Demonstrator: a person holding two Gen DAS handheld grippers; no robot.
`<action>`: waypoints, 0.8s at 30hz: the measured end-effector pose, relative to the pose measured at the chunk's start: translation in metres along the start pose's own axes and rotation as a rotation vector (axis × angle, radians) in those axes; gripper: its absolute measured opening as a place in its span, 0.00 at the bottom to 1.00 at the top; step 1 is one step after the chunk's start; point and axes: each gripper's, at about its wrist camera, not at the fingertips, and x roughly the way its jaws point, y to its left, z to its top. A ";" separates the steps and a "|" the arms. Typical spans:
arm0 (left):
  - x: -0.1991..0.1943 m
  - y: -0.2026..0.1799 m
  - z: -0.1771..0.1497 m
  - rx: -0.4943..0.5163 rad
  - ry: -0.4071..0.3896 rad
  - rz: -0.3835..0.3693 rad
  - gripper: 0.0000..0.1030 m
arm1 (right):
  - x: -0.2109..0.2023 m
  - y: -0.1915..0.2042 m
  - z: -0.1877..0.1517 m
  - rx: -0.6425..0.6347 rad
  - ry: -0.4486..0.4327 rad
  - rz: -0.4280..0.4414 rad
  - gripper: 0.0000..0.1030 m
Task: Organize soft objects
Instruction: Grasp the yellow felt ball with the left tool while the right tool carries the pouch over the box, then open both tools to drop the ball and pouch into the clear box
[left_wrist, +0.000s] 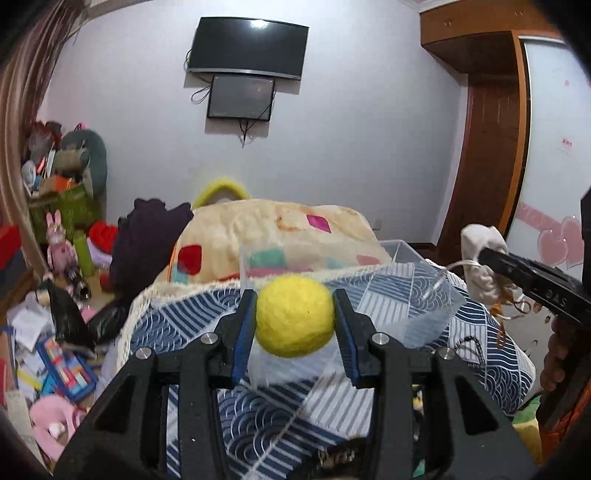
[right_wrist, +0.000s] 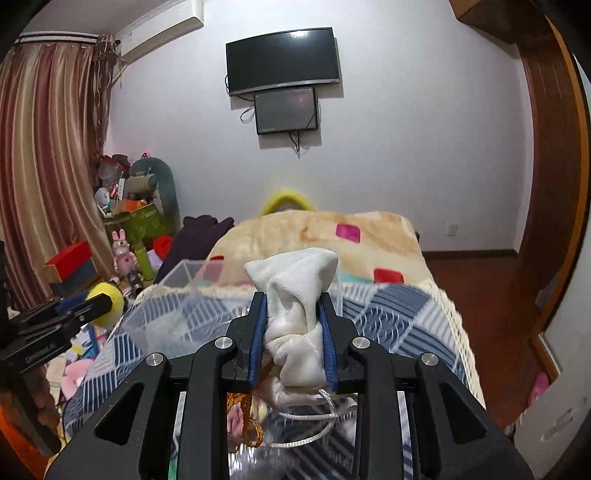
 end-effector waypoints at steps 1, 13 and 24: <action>0.004 -0.001 0.004 0.013 0.005 -0.005 0.39 | 0.003 0.002 0.002 -0.006 -0.002 -0.003 0.24; 0.067 0.011 0.003 0.009 0.154 -0.004 0.39 | 0.062 0.015 0.012 -0.058 0.116 -0.013 0.24; 0.084 0.007 -0.012 0.020 0.220 -0.036 0.41 | 0.102 0.020 -0.007 -0.097 0.308 -0.006 0.28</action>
